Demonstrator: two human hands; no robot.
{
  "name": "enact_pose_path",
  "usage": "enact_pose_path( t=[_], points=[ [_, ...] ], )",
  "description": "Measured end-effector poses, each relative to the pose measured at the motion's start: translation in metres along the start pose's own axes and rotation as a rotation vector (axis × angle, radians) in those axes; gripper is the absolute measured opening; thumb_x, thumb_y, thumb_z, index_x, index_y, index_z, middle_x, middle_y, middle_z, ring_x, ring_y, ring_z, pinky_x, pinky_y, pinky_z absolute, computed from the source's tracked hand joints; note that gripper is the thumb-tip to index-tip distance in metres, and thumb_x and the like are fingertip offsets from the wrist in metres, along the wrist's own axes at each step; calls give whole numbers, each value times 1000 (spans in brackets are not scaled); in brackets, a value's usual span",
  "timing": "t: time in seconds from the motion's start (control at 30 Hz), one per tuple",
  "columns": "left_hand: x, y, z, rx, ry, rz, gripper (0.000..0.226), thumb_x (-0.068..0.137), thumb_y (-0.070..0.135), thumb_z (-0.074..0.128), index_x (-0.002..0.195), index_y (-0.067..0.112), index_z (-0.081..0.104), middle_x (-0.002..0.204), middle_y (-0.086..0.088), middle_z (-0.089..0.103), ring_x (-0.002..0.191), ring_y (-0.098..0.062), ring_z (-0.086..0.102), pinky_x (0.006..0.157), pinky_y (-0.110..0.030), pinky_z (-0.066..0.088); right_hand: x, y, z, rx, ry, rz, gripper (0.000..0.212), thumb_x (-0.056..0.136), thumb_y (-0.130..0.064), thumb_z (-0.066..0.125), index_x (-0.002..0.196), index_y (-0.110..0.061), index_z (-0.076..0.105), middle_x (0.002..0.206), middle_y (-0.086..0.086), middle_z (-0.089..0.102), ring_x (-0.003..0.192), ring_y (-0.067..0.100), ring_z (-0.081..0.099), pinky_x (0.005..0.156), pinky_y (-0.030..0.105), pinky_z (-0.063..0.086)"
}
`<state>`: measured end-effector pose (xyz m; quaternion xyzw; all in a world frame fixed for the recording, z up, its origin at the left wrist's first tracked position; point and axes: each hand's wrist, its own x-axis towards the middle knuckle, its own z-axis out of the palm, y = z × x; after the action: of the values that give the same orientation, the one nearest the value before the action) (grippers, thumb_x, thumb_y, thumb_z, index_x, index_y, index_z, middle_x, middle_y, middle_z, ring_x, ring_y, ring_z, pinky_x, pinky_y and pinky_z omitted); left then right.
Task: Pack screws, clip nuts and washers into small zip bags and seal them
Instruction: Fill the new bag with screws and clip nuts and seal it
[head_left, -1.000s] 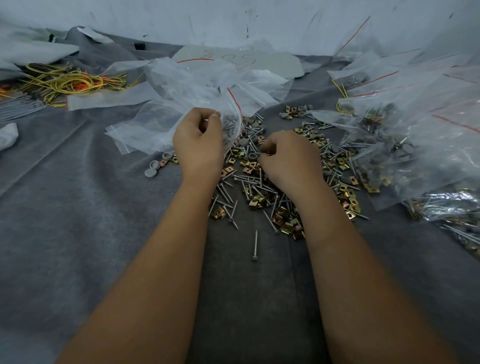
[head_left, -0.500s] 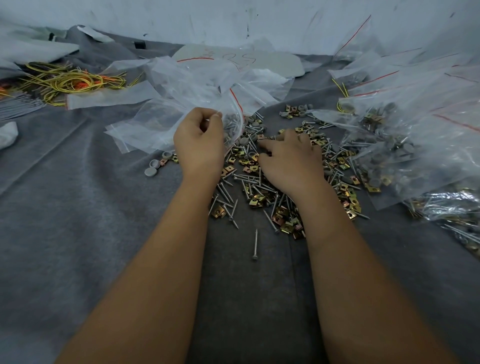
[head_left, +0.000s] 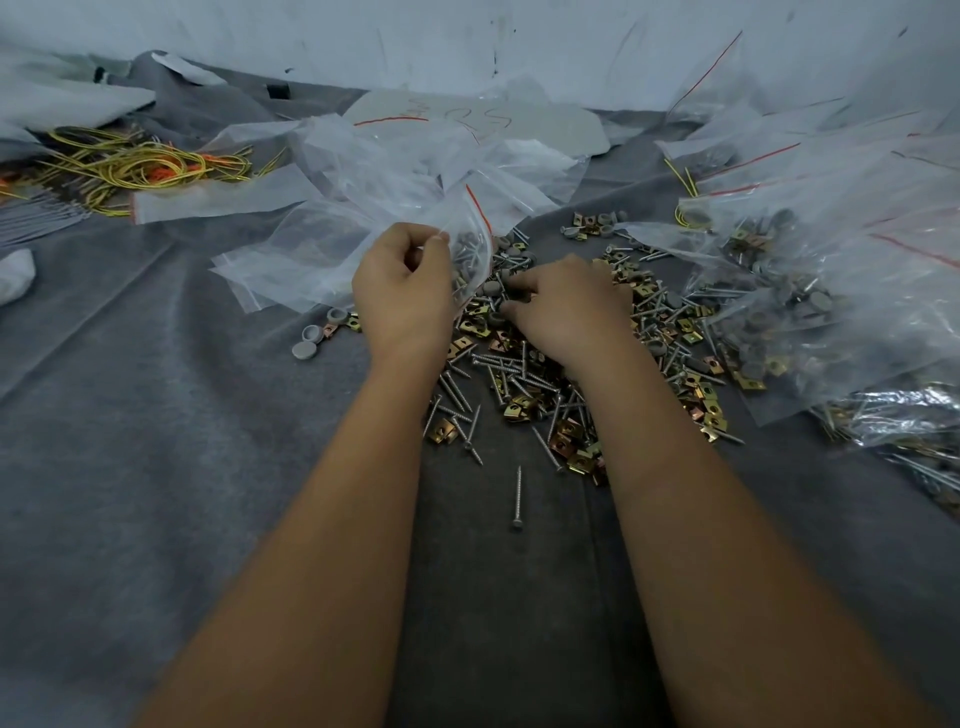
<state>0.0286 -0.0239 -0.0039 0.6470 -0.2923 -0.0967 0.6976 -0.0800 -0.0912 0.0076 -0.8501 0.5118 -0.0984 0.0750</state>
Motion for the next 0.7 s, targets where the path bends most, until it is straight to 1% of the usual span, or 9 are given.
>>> enact_pose_path(
  t=[0.07, 0.17, 0.33, 0.4, 0.43, 0.5, 0.57, 0.63, 0.7],
  points=[
    [0, 0, 0, 9, -5, -9, 17, 89, 13, 55, 80, 23, 66, 61, 12, 55, 50, 4, 46, 52, -14, 37, 6, -3, 0, 14, -7, 9, 41, 91, -56, 56, 130, -43, 57, 143, 8, 46, 134, 34, 33, 105, 49, 29],
    [0, 1, 0, 20, -12, -9, 16, 89, 14, 56, 80, 22, 67, 60, 13, 56, 51, 5, 47, 54, -15, 37, 9, -9, 0, 45, 54, 11, 36, 87, -54, 63, 118, -36, 67, 129, 2, 60, 127, 32, 44, 102, 46, 33],
    [-2, 0, -1, -6, -18, -6, 15, 89, 12, 56, 80, 20, 67, 55, 12, 51, 45, 1, 41, 49, -15, 34, 9, -17, -5, 50, 51, 16, 20, 84, -35, 69, 101, -23, 70, 101, 2, 68, 109, 31, 57, 97, 44, 34],
    [-2, 0, -2, -15, -16, -12, 16, 89, 11, 56, 81, 20, 67, 56, 11, 50, 44, 1, 40, 48, -15, 33, 5, -15, -6, 64, 51, 8, 12, 85, -27, 67, 94, -22, 72, 91, 1, 68, 99, 30, 60, 96, 43, 36],
    [-2, 0, -3, -13, -16, -15, 17, 89, 11, 55, 81, 21, 66, 56, 11, 50, 44, 0, 39, 49, -16, 34, 2, -13, -7, 95, 57, 0, 11, 86, -23, 66, 94, -23, 74, 90, 1, 69, 96, 29, 61, 96, 42, 39],
    [-3, 0, -4, -6, -20, -19, 16, 89, 12, 56, 81, 20, 67, 55, 11, 49, 43, 0, 39, 48, -17, 34, -5, -6, -9, 225, 113, -7, 14, 88, -22, 66, 97, -26, 77, 94, 0, 72, 91, 26, 63, 91, 41, 49],
    [-3, -1, -4, -9, -30, -15, 14, 90, 12, 56, 83, 18, 68, 51, 13, 47, 42, 0, 38, 46, -14, 33, -11, 0, -13, 446, 223, -3, 14, 88, -23, 68, 99, -25, 77, 94, -2, 73, 85, 17, 66, 81, 36, 55],
    [-4, -1, -4, 7, -52, -3, 14, 91, 13, 57, 84, 18, 68, 45, 15, 47, 41, 1, 39, 45, -12, 32, -15, 3, -17, 733, 328, 6, 11, 87, -20, 69, 94, -24, 76, 89, -8, 72, 72, 2, 65, 68, 23, 55],
    [-5, -1, -4, 40, -87, 18, 14, 91, 14, 57, 84, 19, 68, 44, 19, 50, 42, 1, 42, 45, -11, 32, -19, 3, -21, 933, 412, 1, 11, 86, -17, 69, 85, -27, 73, 79, -16, 69, 67, -8, 62, 60, 7, 47]
  ],
)
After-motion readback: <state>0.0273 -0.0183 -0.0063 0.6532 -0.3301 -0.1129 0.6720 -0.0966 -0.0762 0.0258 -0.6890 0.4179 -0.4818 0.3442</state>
